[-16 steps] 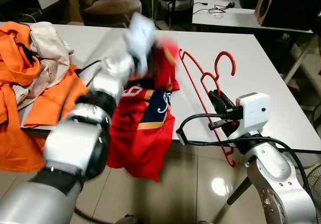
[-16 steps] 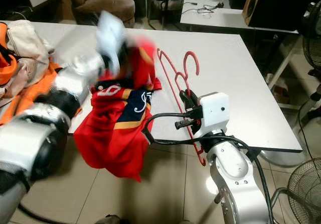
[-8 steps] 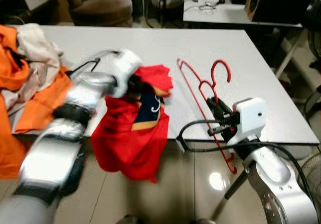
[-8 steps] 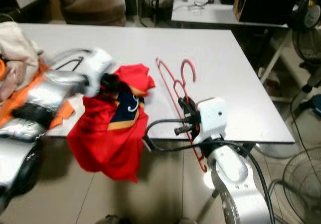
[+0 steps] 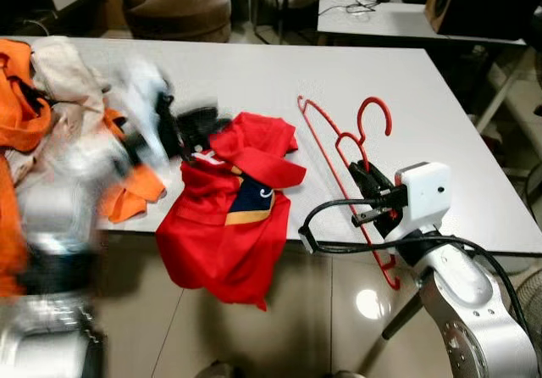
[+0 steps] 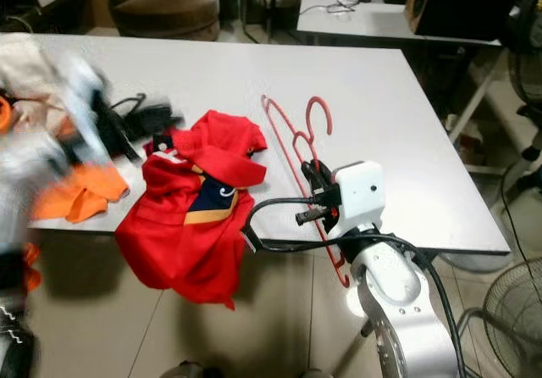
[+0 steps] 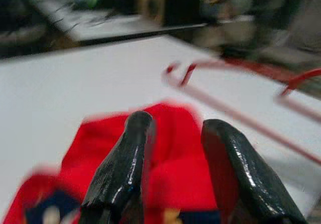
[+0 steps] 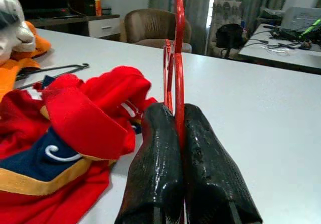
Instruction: Hang hanger
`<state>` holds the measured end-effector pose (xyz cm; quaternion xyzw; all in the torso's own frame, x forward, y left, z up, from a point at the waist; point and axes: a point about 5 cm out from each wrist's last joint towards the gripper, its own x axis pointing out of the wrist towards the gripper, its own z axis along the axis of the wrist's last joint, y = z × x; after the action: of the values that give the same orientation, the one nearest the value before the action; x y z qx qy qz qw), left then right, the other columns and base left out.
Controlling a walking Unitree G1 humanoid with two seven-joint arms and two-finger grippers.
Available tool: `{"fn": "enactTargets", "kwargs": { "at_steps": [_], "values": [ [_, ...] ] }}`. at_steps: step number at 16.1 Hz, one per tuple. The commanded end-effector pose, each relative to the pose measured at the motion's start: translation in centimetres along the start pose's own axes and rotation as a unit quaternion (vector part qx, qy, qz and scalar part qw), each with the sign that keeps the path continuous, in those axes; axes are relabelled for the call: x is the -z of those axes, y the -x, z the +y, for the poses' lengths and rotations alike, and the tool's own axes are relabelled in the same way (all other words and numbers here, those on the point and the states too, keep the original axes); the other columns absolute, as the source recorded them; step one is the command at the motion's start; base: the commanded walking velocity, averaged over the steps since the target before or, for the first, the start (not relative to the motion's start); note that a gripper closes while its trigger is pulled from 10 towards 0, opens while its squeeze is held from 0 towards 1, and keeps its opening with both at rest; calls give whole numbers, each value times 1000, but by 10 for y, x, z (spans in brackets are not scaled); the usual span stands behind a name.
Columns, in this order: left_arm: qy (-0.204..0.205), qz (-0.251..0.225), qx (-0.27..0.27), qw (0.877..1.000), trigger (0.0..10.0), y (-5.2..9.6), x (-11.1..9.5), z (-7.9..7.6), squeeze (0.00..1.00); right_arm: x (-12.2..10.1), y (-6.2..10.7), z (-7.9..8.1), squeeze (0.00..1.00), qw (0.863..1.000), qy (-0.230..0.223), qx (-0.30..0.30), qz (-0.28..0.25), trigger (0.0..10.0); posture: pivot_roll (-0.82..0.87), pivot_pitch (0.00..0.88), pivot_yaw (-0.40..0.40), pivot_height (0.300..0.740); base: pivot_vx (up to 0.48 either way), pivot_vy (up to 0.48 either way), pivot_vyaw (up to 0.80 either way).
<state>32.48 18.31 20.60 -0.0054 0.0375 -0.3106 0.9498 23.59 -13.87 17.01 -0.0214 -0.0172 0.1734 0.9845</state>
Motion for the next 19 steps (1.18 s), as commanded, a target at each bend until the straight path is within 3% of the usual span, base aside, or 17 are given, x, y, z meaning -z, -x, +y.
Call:
{"fn": "enactTargets", "kwargs": {
  "at_steps": [1, 2, 3, 8, 13, 17, 19],
  "values": [
    [-23, -35, -121, 992, 10000, 8, -4, 12, 0, -3, -1, 1, 0, 1000, -4, 1, -12, 10000, -81, 45, 39, 740, 0, 0, 0],
    [2, -49, -193, 980, 10000, 19, 11, 10, 0, -2, 0, 0, 0, 1000, -9, 9, -15, 10000, -83, 48, 41, 740, 0, 0, 0],
    [16, -55, -208, 976, 10000, 26, 20, -1, 0, -1, 2, 0, 0, 1000, -12, 16, -14, 10000, -78, 50, 34, 740, 0, 0, 0],
    [-8, -36, -222, 974, 10000, 30, 41, -39, 0, 4, -1, 4, 0, 1000, -19, 9, -6, 10000, -54, 49, -11, 740, -157, 0, 0],
    [-32, -38, -219, 974, 10000, 30, 38, -46, 0, 3, -8, 6, 0, 1000, -24, 1, -12, 10000, -38, 56, -11, 740, -215, 0, 0],
    [-51, -12, -216, 975, 10000, 31, 55, -47, 0, 10, -4, 11, 0, 999, -31, -6, 2, 10000, -45, 64, 0, 740, 0, 0, 0],
    [-50, -18, -216, 975, 10000, 31, 52, -49, 0, 11, -3, 11, 0, 999, -35, -6, 5, 10000, -43, 66, -1, 740, 0, 0, 0]
  ]
}}
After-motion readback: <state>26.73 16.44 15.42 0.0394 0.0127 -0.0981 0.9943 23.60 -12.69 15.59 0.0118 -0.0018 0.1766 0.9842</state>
